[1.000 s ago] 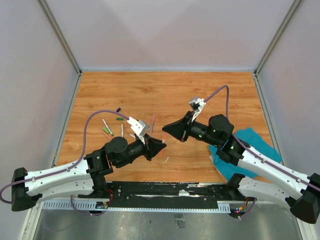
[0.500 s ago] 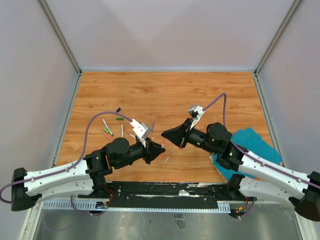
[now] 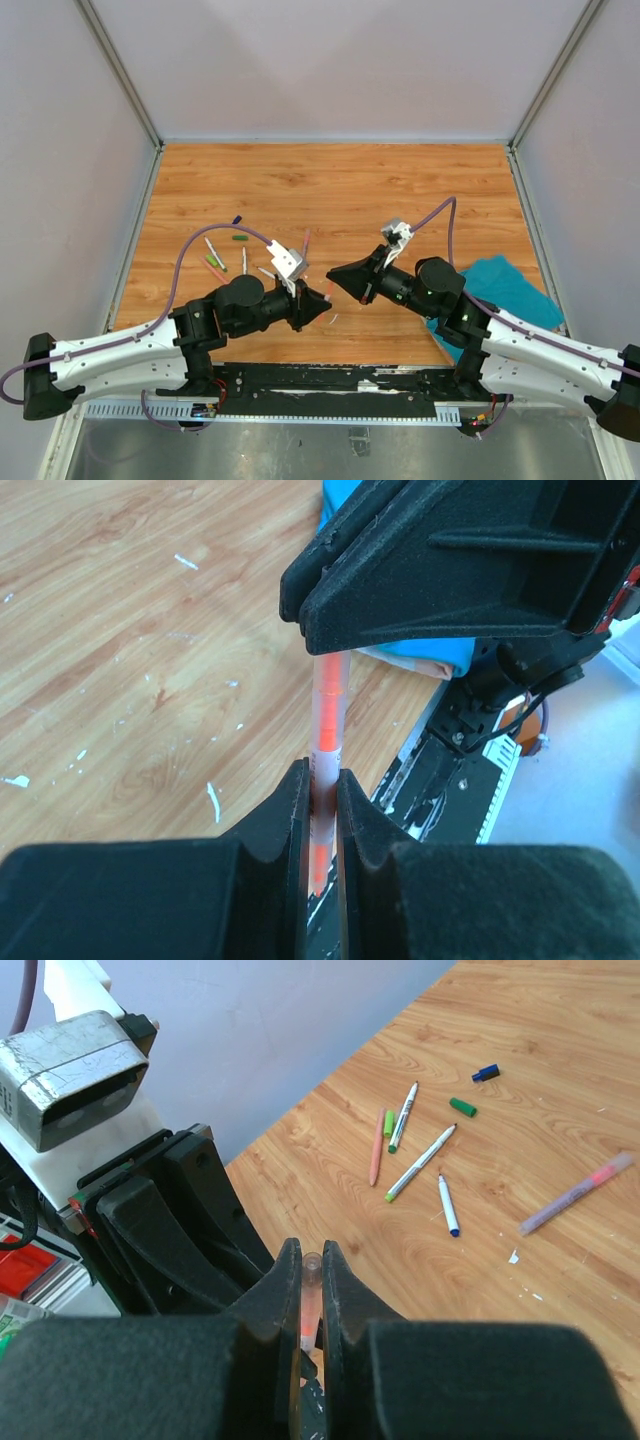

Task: Insert the pens into the pen caps
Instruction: Press the pen cap onto the pen.

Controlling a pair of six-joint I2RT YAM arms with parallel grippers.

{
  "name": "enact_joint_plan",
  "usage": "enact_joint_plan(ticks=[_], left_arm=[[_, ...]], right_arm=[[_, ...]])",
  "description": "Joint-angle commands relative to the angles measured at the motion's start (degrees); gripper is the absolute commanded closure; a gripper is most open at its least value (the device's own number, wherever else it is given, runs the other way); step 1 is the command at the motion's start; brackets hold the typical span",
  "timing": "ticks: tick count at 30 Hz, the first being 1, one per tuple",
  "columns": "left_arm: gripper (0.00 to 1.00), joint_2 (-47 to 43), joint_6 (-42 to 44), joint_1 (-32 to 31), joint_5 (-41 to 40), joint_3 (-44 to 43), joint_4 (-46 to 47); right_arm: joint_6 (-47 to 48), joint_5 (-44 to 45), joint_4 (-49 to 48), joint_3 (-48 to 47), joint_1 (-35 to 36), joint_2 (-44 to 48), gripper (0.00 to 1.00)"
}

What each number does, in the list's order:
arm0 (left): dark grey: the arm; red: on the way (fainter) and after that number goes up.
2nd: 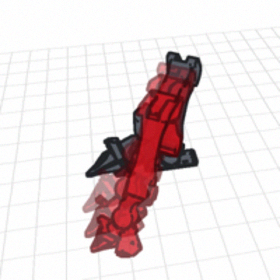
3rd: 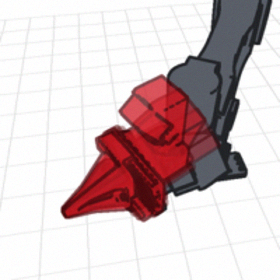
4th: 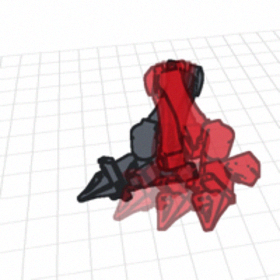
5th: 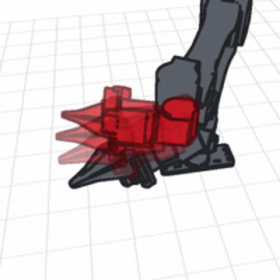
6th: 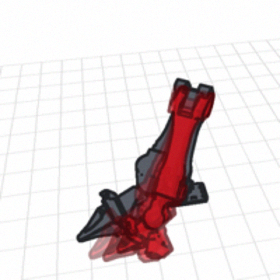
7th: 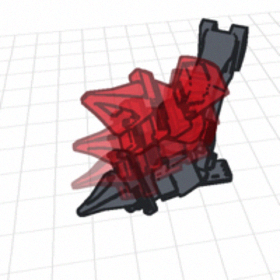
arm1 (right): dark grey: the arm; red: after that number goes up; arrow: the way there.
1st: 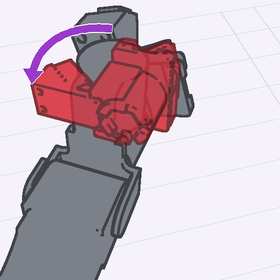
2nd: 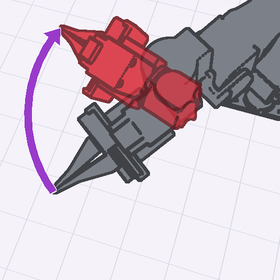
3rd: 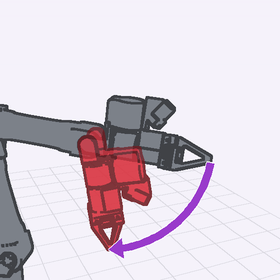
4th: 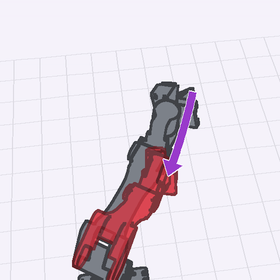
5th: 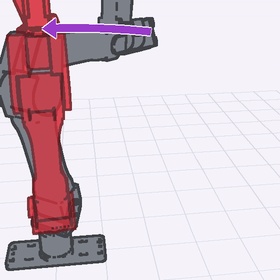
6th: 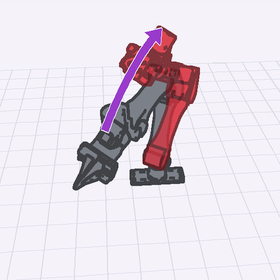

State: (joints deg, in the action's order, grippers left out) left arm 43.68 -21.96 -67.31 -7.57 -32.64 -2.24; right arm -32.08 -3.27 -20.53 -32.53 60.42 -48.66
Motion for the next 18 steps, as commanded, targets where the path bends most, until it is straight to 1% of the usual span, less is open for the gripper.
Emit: enact_joint_plan(ticks=[1, 5, 6, 9, 12, 13, 16, 18], left_arm=[[1.00, -0.45, 0.79, 0.95, -3.94, -6.23, 18.85], [0.99, 0.64, 0.74, 0.93, -1.89, -4.49, 18.63], [0.99, 0.87, 0.73, 0.90, -1.54, -4.18, 18.30], [0.99, 2.01, 0.75, 0.95, -0.66, -3.72, 16.63], [1.00, 3.01, 1.13, 0.91, -0.09, -3.63, 15.23], [0.99, 3.13, 1.17, 0.88, -0.08, -3.52, 15.10], [1.00, 3.00, 1.04, 0.95, -0.20, -2.82, 15.58], [1.00, 3.19, 1.09, 0.95, -0.25, -2.69, 15.62]], right_arm=[[3.82, -1.33, 18.56, -2.47, 3.15, 0.23, 0.99], [7.94, 1.82, 20.08, -9.18, 3.13, 0.84, 0.98], [8.90, 2.78, 20.42, -10.87, 3.20, 0.90, 0.95], [11.13, 5.00, 22.57, -15.92, 3.21, 1.09, 0.88], [12.79, 6.56, 25.05, -19.74, 3.13, 2.14, 0.73], [13.05, 7.10, 25.32, -20.29, 3.13, 2.92, 0.69], [13.53, 8.40, 25.62, -19.92, 3.18, 5.80, 0.63], [13.54, 8.74, 25.84, -18.88, 3.16, 7.65, 0.61]])
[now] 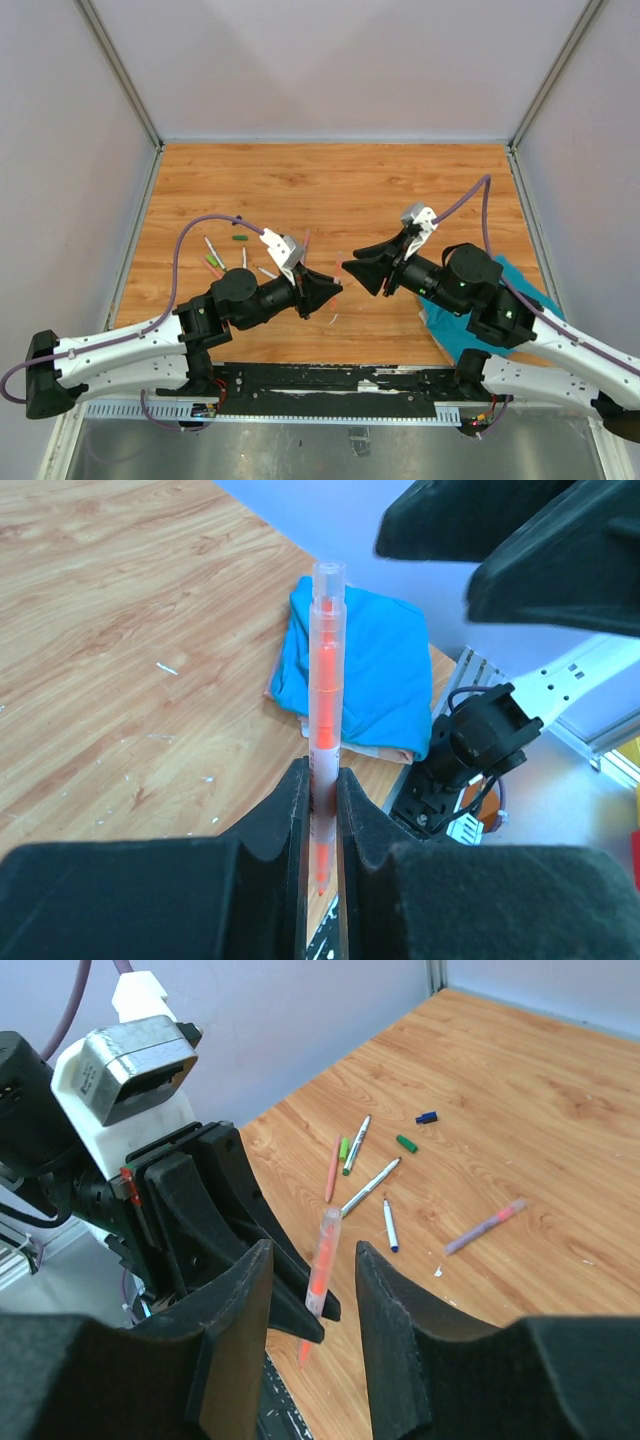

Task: Insert the pens into the pen caps
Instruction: Press the pen cap onto the pen, then adjust the pen.

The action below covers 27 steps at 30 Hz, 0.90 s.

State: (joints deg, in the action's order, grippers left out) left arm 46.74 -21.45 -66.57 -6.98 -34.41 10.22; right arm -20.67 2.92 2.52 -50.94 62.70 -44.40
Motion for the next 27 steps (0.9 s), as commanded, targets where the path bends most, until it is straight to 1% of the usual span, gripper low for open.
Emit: enact_joint_plan(ticks=[1, 6, 12, 17, 27], left_arm=[[0.99, 0.21, 0.62, 0.16, -0.73, -1.00, 3.03], [1.00, 0.46, 0.69, 0.21, -0.57, -1.31, 3.13], [0.99, 0.20, 0.62, 0.15, -0.73, -1.18, 3.32], [0.99, 0.04, 0.68, 0.14, -0.83, -1.28, 3.23], [0.99, -0.24, 0.72, 0.16, -0.79, -1.12, 3.49]], right_arm=[[1.99, 2.78, 2.84, 0.51, 0.92, 4.19, 0.60], [0.37, 3.36, 2.56, 3.20, 0.92, 4.96, 0.60], [-1.20, 0.14, -0.54, 3.89, 0.85, 0.93, 0.59], [-2.21, -2.00, -3.10, 4.28, 0.87, -1.72, 0.62], [-3.39, -1.08, -5.10, 6.03, 0.90, -2.46, 0.75]])
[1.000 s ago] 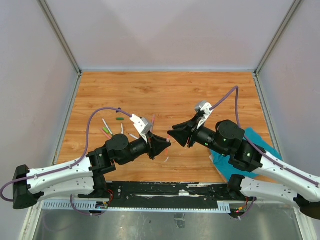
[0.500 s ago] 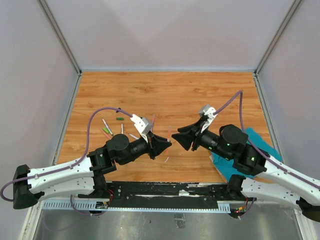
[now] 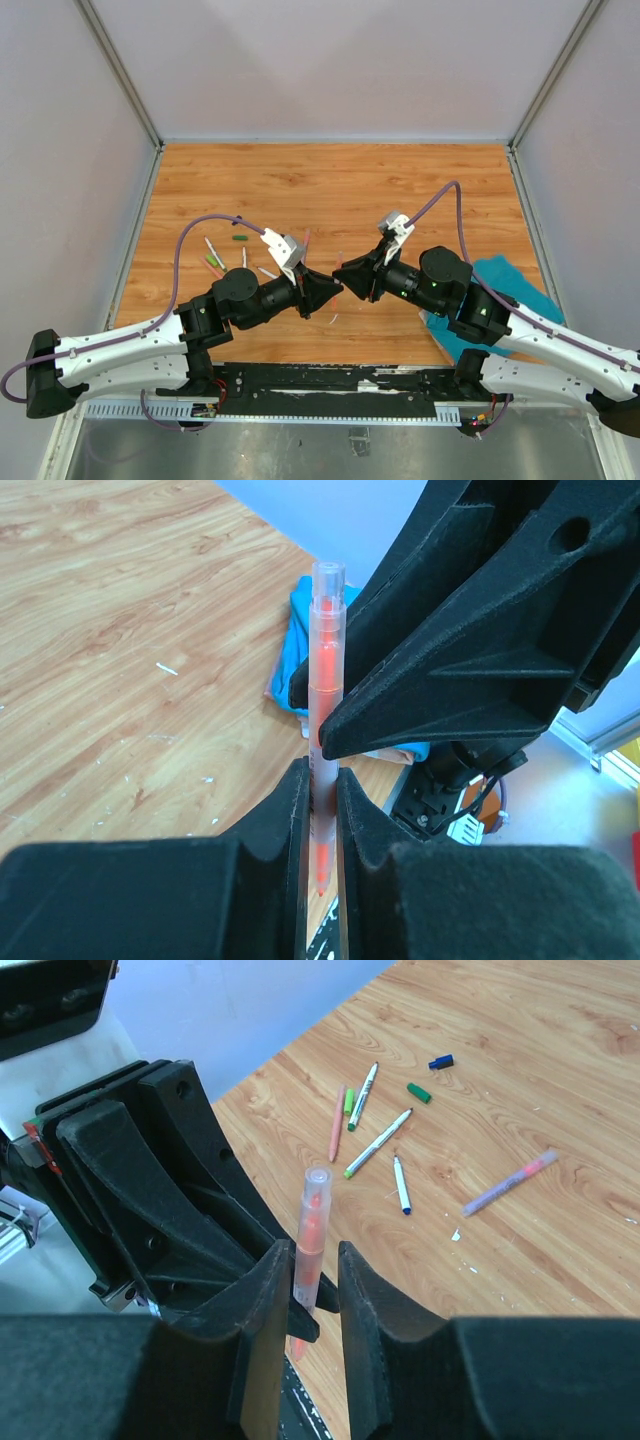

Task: Insert the pens into the pen caps
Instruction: Adjust the pen.

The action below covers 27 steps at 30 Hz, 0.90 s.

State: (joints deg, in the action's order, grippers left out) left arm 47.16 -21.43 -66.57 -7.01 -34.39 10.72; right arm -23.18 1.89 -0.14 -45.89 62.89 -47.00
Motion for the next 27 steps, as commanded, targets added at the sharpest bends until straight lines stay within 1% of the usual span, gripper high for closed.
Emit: enact_joint_plan(ticks=[1, 10, 12, 13, 15, 16, 18, 21, 24, 27], left_arm=[[0.99, -0.72, 0.74, 0.11, -0.85, -1.12, 2.99], [1.00, -1.24, 0.58, 0.16, -1.73, -1.30, 3.25], [1.00, -1.26, 0.46, 0.18, -1.82, -1.20, 3.41], [1.00, -1.25, 0.45, 0.11, -1.99, -1.17, 3.57], [1.00, -1.27, 0.29, 0.16, -2.25, -0.99, 3.57], [1.00, -1.27, 0.13, 0.15, -2.45, -0.95, 3.49], [0.99, -1.34, -0.29, 0.20, -3.03, -0.88, 3.51], [0.91, -1.34, -0.77, 0.21, -3.43, -0.93, 3.43], [0.76, -1.79, -1.27, 0.16, -3.53, -0.88, 2.98], [0.64, -2.88, -2.08, 0.18, -4.03, -0.62, 2.07]], right_arm=[[-0.97, -0.12, -2.46, 1.11, 0.72, 0.16, 0.75], [-1.75, -0.92, -2.68, 2.18, 0.72, 0.06, 0.78], [-2.04, -1.24, -2.96, 2.34, 0.67, -0.09, 0.83], [-2.07, -1.49, -3.12, 2.56, 0.71, -0.17, 0.89], [-2.05, -1.70, -3.69, 2.85, 0.67, -0.36, 0.97], [-2.10, -1.71, -3.93, 2.88, 0.70, -0.45, 0.99], [-1.79, -1.70, -4.20, 2.87, 0.68, -0.54, 0.99], [-0.63, -0.58, -3.70, 2.79, 0.67, -0.02, 1.00], [1.97, 2.44, -2.61, 2.88, 0.65, 1.37, 0.99], [5.48, 5.13, -2.10, 3.35, 0.65, 3.31, 0.99]])
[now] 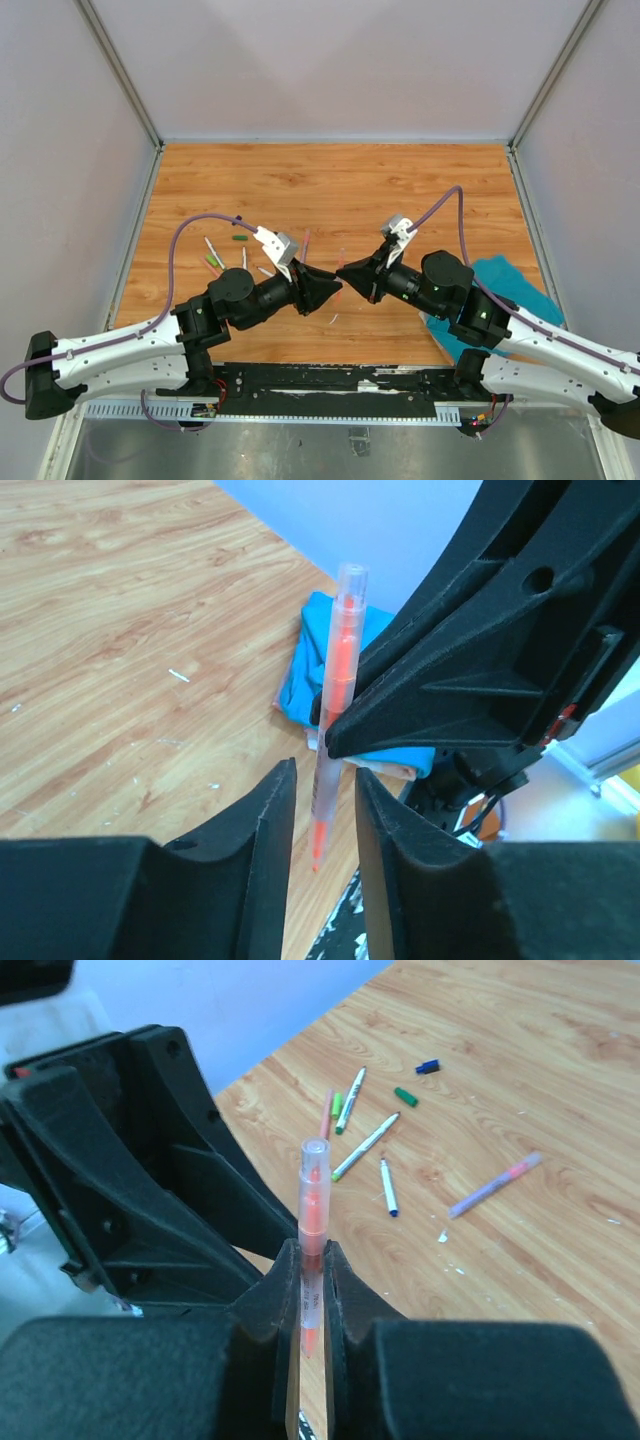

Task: Insert the pens into the pen caps
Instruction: Adjust the pen.

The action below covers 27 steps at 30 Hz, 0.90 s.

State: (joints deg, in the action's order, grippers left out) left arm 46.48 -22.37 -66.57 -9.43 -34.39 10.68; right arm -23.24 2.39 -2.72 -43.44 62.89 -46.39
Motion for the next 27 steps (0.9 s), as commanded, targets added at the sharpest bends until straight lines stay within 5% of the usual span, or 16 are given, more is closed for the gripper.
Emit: enact_joint_plan(ticks=[1, 14, 20, 27], left_arm=[[0.61, -2.65, -1.37, 0.15, -1.84, -0.54, 1.69], [0.32, -2.76, -3.51, 0.95, -9.72, -4.18, -10.21], [0.31, 0.03, -5.47, 12.09, -0.86, -6.83, -15.37], [0.30, 0.86, -3.63, 15.60, 1.01, -9.45, -20.03]], right_arm=[[6.72, 5.56, 0.58, 1.10, 0.65, 3.36, 0.99], [31.08, 8.40, 0.89, 3.22, 0.65, 8.04, 0.99], [42.16, 3.72, 0.78, 4.08, 0.73, 8.20, 0.99], [52.13, 3.41, 4.28, 2.64, 5.48, 6.19, 0.99]])
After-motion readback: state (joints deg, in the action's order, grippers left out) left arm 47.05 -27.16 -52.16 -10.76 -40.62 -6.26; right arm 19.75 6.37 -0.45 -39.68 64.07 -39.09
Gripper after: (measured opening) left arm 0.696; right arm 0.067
